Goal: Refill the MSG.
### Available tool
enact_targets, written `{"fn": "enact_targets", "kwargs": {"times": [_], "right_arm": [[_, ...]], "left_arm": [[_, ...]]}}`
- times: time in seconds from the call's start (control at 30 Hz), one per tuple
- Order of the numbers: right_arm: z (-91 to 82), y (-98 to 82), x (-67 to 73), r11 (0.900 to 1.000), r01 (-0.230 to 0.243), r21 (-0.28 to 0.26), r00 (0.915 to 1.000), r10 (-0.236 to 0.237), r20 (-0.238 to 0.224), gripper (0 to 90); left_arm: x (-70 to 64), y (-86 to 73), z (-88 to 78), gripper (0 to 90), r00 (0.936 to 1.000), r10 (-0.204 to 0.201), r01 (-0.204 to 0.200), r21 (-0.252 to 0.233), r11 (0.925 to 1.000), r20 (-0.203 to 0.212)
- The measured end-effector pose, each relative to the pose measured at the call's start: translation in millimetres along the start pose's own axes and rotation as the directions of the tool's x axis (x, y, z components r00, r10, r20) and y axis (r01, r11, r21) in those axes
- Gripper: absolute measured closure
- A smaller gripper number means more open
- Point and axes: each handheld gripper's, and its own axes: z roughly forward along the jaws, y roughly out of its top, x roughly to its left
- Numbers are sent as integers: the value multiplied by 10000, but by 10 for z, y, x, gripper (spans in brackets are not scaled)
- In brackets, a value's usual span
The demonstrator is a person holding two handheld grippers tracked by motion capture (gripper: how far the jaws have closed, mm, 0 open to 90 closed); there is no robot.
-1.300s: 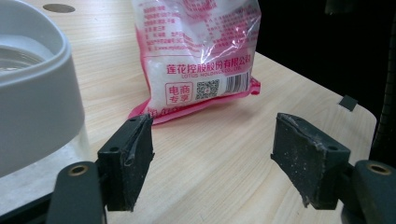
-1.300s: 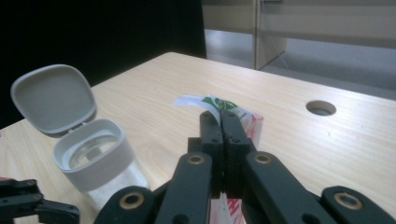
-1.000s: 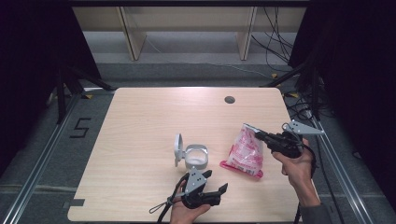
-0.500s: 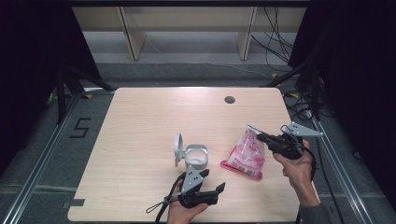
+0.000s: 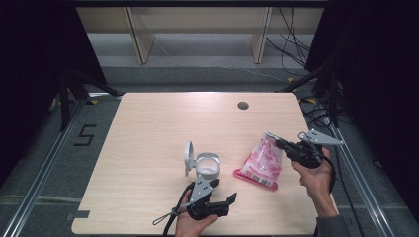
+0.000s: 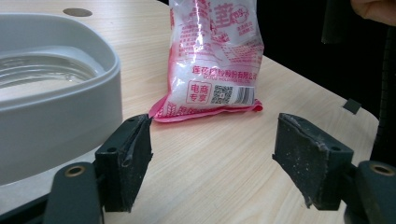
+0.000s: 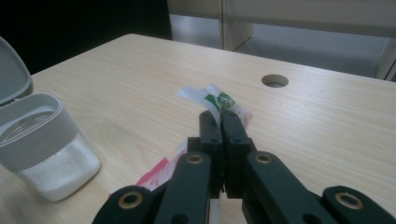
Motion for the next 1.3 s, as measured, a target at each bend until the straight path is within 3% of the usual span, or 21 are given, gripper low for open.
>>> {"fn": "enact_targets", "kwargs": {"times": [0.13, 0.17, 0.23, 0.27, 0.37, 0.43, 0.47, 0.5, 0.63, 0.7, 0.73, 0.77, 0.8, 0.83, 0.87, 1.0, 1.07, 1.1, 1.17, 1.23, 1.3], "right_arm": [[5, -5, -10, 10000, 75, 19, 9998, -75, 194, 897], [17, -10, -19, 9998, 196, -63, 9996, -194, 217, 896], [49, -21, -17, 10000, 54, -21, 9993, -54, 383, 892], [79, -27, -49, 9997, 223, -24, 9990, -222, 394, 889], [113, -56, -62, 9999, -118, 55, 9982, 115, 589, 880], [121, -74, -96, 9999, 2, 103, 9980, -8, 632, 873], [122, -82, -91, 9997, -232, 73, 9979, 227, 601, 863], [125, -90, -116, 9999, -121, 70, 9976, 116, 678, 855], [129, -137, -127, 9978, -614, 232, 9969, 602, 511, 844], [141, -148, -164, 9995, -255, 194, 9976, 242, 652, 839], [139, -155, -175, 9992, -246, 317, 9971, 223, 733, 839], [139, -164, -148, 9971, -683, 345, 9957, 660, 649, 838], [144, -169, -182, 9987, -350, 361, 9971, 325, 695, 836], [154, -181, -189, 9982, -495, 353, 9971, 473, 596, 831], [150, -186, -194, 9979, -510, 402, 9966, 482, 673, 822], [126, -183, -193, 9977, -630, 252, 9952, 609, 761, 777], [108, -186, -185, 9961, -847, 254, 9900, 813, 1150, 722], [97, -186, -186, 9960, -863, 228, 9893, 829, 1201, 719], [77, -185, -189, 9967, -798, 155, 9909, 776, 1096, 690], [61, -178, -173, 9981, -610, 101, 9895, 591, 1321, 666], [50, -177, -119, 9957, -916, 115, 9872, 893, 1323, 647]], "left_arm": [[6, 11, -50, 264, 9996, 49, -50, -34, 10000, -268], [2, 9, -51, 263, 9998, -48, 44, -215, 9998, -188], [9, 4, -71, 260, 9998, 115, -118, -200, 9997, -169], [3, 1, -80, 260, 9997, 101, -104, -146, 9998, -225], [10, -18, -101, 261, 10000, 57, -58, -170, 9998, -80], [29, -15, -132, 262, 9997, 190, -192, -120, 9997, -166], [31, -17, -141, 262, 9998, 26, -29, -199, 9998, -181], [34, -17, -142, 261, 9999, -20, 15, -377, 9993, -143], [66, -12, -198, 262, 9995, 35, -45, -322, 9995, -329], [86, -20, -200, 261, 9994, -17, 5, -377, 9993, -333], [96, -21, -205, 262, 9994, 27, -39, -357, 9994, -342], [101, -19, -217, 261, 9992, 51, -62, -274, 9996, -398], [108, -23, -221, 262, 9991, 0, -13, -288, 9996, -432], [114, -24, -225, 261, 9988, -34, 22, -261, 9997, -478], [116, -27, -220, 261, 9993, -105, 90, -395, 9992, -369], [144, -18, -267, 261, 9983, -52, 30, -378, 9993, -588], [160, -17, -277, 258, 9985, -18, -8, -462, 9989, -547], [168, -10, -299, 257, 9973, 95, -118, -316, 9994, -725], [195, -10, -319, 255, 9971, 31, -66, -457, 9989, -760], [218, -6, -355, 255, 9960, -51, 6, -497, 9988, -897], [248, 1, -381, 255, 9952, -24, -25, -502, 9987, -982]]}}
